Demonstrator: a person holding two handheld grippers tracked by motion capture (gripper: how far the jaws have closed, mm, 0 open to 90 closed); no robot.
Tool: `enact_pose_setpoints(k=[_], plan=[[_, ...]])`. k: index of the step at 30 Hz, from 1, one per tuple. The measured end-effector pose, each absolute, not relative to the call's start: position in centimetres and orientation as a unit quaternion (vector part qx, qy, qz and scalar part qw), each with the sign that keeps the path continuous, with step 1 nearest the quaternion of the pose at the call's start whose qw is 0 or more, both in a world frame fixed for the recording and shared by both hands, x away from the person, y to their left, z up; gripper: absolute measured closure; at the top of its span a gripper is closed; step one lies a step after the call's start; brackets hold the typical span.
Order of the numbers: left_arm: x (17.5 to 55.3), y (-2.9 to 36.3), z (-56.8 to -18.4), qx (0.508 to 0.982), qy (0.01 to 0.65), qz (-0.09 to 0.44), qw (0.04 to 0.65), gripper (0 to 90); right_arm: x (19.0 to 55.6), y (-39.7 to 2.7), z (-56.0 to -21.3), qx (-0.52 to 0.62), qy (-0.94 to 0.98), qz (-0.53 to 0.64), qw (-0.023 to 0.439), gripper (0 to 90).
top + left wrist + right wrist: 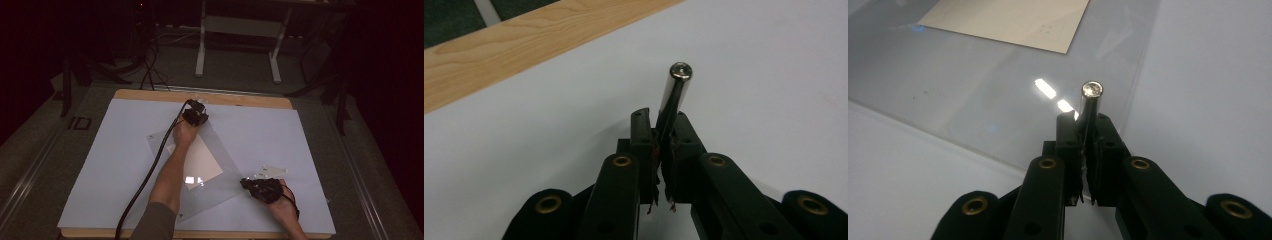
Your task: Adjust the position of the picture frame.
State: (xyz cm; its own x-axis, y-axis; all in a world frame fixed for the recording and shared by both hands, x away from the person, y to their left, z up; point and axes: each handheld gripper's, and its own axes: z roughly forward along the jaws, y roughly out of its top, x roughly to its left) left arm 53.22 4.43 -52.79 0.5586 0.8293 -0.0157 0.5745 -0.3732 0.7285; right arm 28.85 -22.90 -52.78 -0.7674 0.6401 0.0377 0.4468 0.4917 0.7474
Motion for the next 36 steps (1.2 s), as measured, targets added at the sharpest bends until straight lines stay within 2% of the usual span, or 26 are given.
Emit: enact_pose_setpoints(k=[7,26,36], plan=[[53.0,4.8,-52.4,0.815,0.435,0.185,0.335,85.3,29.1,-23.1,-52.7,0.347,0.842,0.401,0.102,84.0],[51.3,9.8,-49.7,0.826,0.423,0.151,0.34,85.6,29.9,-24.0,-50.8,0.37,0.819,0.419,0.128,82.2],[50.0,12.4,-49.9,0.834,0.421,0.128,0.333,85.7,31.6,-24.9,-50.1,0.386,0.81,0.423,0.129,82.3]])
